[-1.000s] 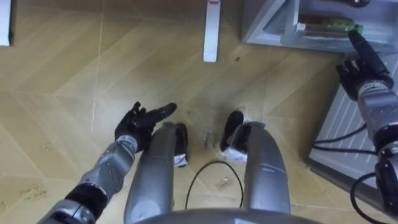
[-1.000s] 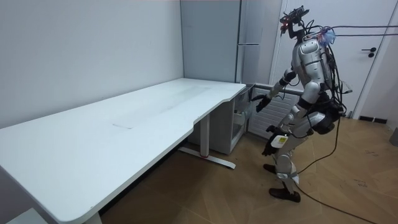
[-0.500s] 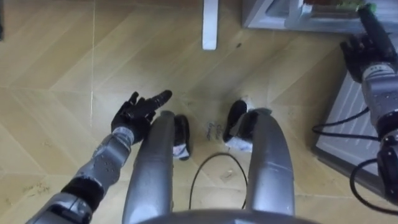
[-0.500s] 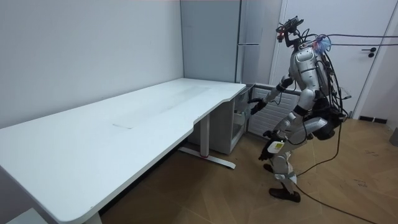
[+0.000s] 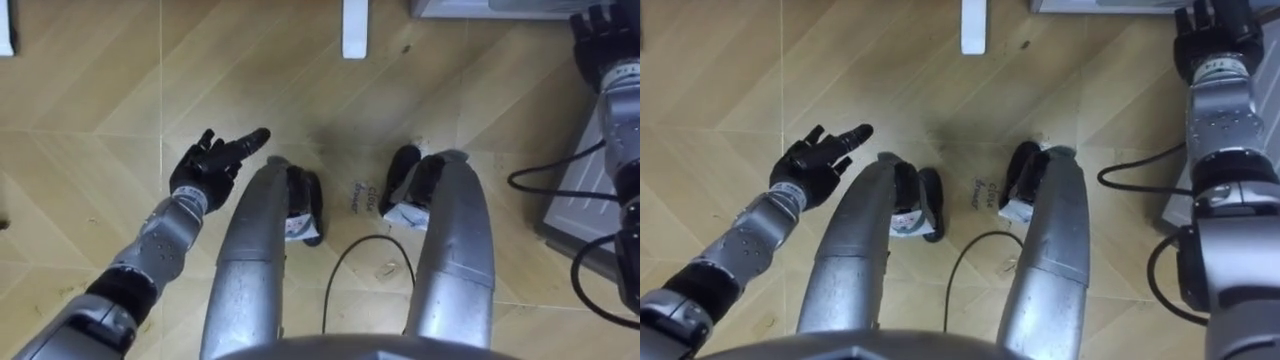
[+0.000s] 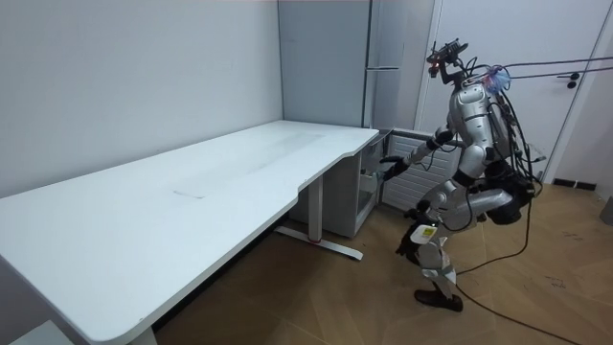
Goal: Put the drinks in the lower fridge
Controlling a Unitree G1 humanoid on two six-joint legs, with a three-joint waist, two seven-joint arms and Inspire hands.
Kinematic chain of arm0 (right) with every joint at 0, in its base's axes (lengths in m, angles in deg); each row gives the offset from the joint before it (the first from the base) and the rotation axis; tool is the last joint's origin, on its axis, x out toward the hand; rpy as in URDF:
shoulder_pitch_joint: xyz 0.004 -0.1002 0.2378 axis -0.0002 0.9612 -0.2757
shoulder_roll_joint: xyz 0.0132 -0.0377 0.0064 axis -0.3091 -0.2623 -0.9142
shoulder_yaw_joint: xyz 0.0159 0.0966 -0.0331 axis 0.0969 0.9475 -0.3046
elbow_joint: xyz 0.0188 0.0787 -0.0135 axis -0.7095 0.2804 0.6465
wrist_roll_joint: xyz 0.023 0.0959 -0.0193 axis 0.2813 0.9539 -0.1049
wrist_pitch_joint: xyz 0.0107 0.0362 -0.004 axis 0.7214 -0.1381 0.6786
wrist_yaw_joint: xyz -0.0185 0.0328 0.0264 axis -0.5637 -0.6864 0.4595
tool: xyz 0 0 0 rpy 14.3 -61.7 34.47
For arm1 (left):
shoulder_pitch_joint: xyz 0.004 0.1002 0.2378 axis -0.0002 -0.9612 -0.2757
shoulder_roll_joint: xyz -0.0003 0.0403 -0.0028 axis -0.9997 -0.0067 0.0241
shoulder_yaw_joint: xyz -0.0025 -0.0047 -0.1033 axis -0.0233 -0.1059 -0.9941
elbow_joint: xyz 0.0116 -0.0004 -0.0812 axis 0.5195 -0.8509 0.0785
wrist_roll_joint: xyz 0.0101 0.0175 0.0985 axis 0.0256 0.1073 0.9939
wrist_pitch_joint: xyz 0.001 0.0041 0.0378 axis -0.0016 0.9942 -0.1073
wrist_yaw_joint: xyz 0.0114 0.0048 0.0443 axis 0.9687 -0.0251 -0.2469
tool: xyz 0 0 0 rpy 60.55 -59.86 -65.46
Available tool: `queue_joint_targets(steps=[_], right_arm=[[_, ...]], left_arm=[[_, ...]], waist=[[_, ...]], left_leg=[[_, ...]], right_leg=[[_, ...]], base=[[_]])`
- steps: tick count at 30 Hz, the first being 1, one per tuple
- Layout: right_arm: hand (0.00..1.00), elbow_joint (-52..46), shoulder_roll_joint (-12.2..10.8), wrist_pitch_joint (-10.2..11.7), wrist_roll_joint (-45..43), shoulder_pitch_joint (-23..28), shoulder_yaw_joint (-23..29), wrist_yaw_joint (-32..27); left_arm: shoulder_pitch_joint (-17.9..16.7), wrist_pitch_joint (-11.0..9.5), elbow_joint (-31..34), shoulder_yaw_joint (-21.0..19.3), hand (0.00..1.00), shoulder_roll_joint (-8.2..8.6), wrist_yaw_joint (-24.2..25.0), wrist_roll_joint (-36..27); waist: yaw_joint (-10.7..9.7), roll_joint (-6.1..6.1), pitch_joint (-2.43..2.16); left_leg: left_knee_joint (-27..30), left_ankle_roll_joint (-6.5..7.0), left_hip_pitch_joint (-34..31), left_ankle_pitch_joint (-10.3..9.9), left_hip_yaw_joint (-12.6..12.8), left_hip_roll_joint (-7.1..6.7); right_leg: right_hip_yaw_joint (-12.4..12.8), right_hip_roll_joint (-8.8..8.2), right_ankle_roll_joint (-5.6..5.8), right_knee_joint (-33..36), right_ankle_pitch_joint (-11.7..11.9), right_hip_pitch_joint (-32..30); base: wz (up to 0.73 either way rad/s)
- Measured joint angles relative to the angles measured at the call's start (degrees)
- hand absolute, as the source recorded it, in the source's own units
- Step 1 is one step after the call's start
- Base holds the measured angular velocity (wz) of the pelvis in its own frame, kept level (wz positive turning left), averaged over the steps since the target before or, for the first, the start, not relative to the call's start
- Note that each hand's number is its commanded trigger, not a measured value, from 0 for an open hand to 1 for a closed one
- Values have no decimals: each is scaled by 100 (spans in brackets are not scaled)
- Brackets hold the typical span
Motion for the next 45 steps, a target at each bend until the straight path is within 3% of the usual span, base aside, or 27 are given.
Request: queue_joint_targets(steps=[3, 8, 11, 13, 19, 21, 24, 28, 34, 40, 41, 45], right_arm=[[0, -5, 0, -3, 9, -19, -55, -2], [0, -81, 1, -39, 254, -32, -168, -24], [0, -73, 4, -99, 429, -97, -169, -73], [0, 21, -3, -126, 479, -140, -182, -73], [0, 84, -28, -170, 508, -143, -225, -80], [0, 82, -29, -172, 507, -154, -225, -79], [0, 85, -30, -100, 502, -188, -228, -81], [0, 142, -95, 17, 507, -179, -441, -65], [0, 251, -93, 262, 528, -143, -451, -82], [0, 249, -98, 495, 663, -141, -504, -134], [0, 249, -98, 512, 670, -140, -487, -136], [0, 233, -101, 419, 677, -147, -516, -137]], left_arm=[[-87, -16, 126, 5, 0, -64, 6, -52], [-558, -112, 543, -27, 0, -333, 172, -43], [-812, -129, 637, -106, 0, -347, 243, -39], [-940, -126, 635, -102, 0, -345, 248, -41], [-1271, -225, 642, -116, 0, -370, 262, -8], [-1365, -226, 643, -115, 0, -385, 279, -4], [-1606, -227, 810, -112, 0, -415, 303, 1], [-2025, -217, 1080, -116, 0, -471, 406, 8], [-2425, -192, 1462, -173, 0, -593, 621, -10], [-2714, -181, 1736, -326, 0, -619, 890, 13], [-2744, -182, 1731, -332, 0, -618, 904, 51], [-2876, -182, 1703, -336, 0, -613, 1068, 229]], waist=[[-2, -17, 8], [2, -111, 23], [2, -248, 40], [13, -289, 53], [90, -415, 112], [139, -442, 113], [214, -504, 110], [328, -514, 109], [489, -510, 107], [784, -532, 103], [784, -544, 106], [847, -580, 99]], left_leg=[[-8, -5, 7, 1, 20, 3], [-113, -51, 57, 27, 26, 65], [-276, -90, 90, 99, 27, 8], [-354, -95, 133, 138, -16, -6], [-627, -139, 305, 281, -235, -121], [-676, -156, 349, 319, -307, -130], [-750, -202, 390, 372, -417, -227], [-788, -246, 447, 418, -607, -231], [-820, -355, 437, 547, -826, -414], [-926, -477, 454, 686, -935, -439], [-1032, -486, 473, 764, -933, -451], [-1364, -594, 657, 909, -974, -403]], right_leg=[[-14, -7, -60, 5, 7, -3], [-121, -68, -96, -78, -2, 47], [-206, -172, -128, -168, 6, 80], [-289, -224, -190, -214, 16, 158], [-568, -365, -228, -394, -33, 503], [-700, -409, -251, -452, -48, 609], [-776, -485, -253, -457, -88, 690], [-1048, -546, -299, -531, -143, 973], [-1295, -787, -295, -447, -272, 1123], [-1511, -862, -359, -492, -326, 1230], [-1662, -986, -359, -537, -322, 1289], [-2012, -1059, -404, -794, -292, 1594]], base=[[-1], [-3], [7], [13], [18], [15], [20], [18], [26], [9], [17], [10]])
